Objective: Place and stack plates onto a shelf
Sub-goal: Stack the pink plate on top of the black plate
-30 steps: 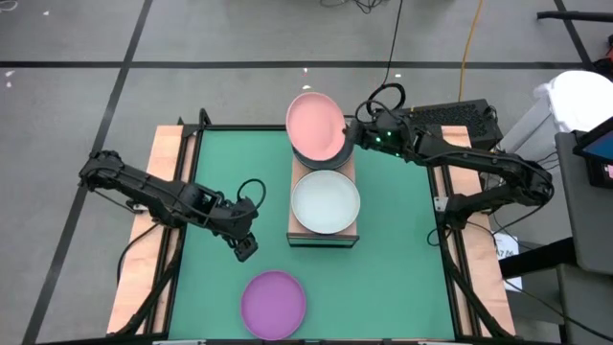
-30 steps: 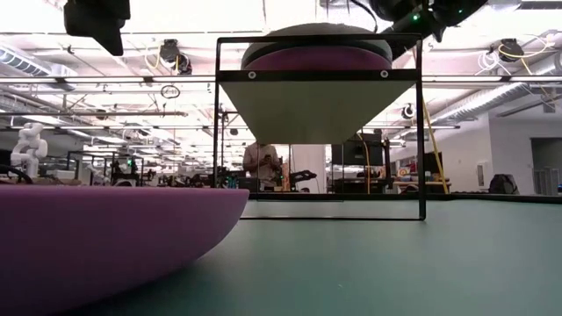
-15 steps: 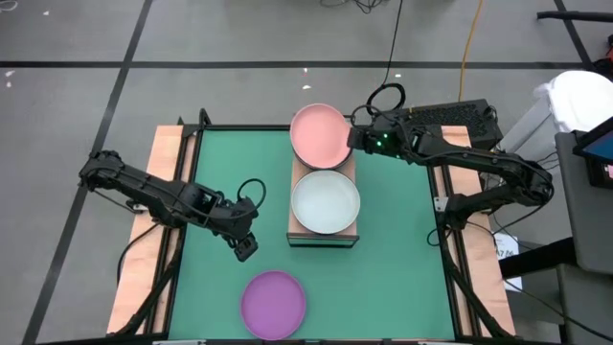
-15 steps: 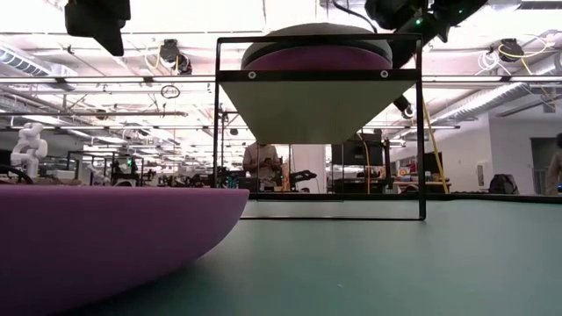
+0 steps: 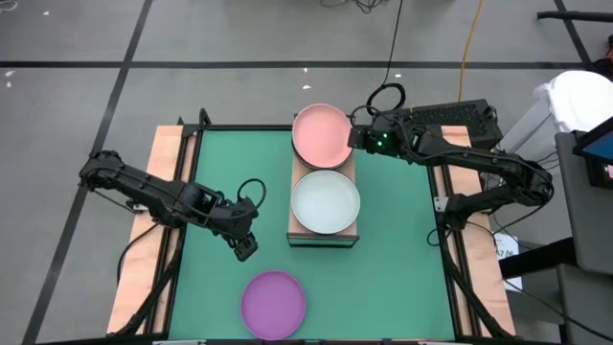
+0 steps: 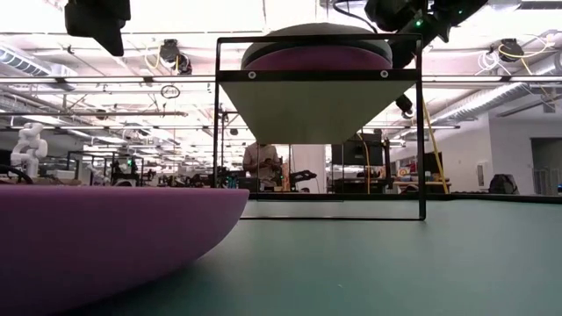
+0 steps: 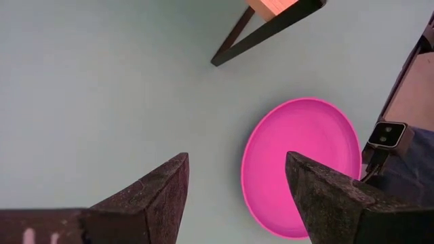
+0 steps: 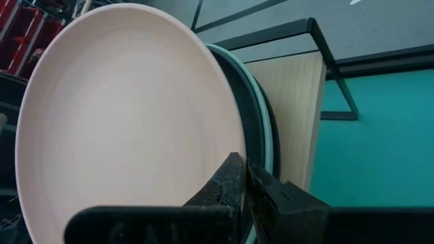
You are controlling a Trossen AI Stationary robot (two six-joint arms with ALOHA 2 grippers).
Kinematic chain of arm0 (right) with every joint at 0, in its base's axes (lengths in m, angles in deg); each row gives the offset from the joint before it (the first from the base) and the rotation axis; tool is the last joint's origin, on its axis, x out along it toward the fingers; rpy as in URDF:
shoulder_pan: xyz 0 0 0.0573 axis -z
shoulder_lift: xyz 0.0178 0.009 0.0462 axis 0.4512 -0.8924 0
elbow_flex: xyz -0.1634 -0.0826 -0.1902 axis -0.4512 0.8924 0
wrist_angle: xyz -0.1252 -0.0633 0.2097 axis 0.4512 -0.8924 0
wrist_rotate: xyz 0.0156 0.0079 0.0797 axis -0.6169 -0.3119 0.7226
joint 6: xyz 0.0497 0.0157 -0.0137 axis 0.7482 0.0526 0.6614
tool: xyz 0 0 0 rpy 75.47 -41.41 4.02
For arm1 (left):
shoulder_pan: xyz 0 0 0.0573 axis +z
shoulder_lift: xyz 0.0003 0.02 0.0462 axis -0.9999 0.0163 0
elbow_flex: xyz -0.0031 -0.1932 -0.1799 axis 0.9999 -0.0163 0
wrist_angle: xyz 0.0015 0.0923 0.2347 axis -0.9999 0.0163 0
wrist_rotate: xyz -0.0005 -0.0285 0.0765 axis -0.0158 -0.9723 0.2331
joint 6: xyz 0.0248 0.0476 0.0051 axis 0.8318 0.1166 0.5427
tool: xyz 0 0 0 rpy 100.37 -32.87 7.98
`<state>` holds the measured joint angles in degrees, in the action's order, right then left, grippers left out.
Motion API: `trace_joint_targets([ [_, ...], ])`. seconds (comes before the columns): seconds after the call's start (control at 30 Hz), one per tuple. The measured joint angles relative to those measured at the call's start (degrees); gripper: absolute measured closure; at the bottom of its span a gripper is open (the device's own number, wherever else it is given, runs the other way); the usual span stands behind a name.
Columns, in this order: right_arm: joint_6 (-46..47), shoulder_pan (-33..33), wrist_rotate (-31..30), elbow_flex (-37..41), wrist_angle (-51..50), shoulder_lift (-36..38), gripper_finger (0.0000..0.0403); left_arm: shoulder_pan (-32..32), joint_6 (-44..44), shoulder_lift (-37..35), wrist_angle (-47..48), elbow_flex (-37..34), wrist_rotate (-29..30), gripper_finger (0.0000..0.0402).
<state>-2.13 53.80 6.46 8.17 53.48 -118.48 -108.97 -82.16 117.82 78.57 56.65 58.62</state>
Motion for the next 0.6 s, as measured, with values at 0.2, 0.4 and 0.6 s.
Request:
trace_joint_targets([
  [0.2,0.0,0.0,0.0,0.0,0.0,0.0,0.0403,0.0,0.0,0.0,0.0,0.0,0.0,0.0151],
  [0.4,0.0,0.0,0.0,0.0,0.1,0.0,0.0387,0.0,0.3,0.0,0.0,0.0,0.0,0.0151],
  [0.6,0.9,0.0,0.0,0.0,0.3,0.0,0.0362,0.0,0.4,0.0,0.0,0.0,0.0,0.0151],
])
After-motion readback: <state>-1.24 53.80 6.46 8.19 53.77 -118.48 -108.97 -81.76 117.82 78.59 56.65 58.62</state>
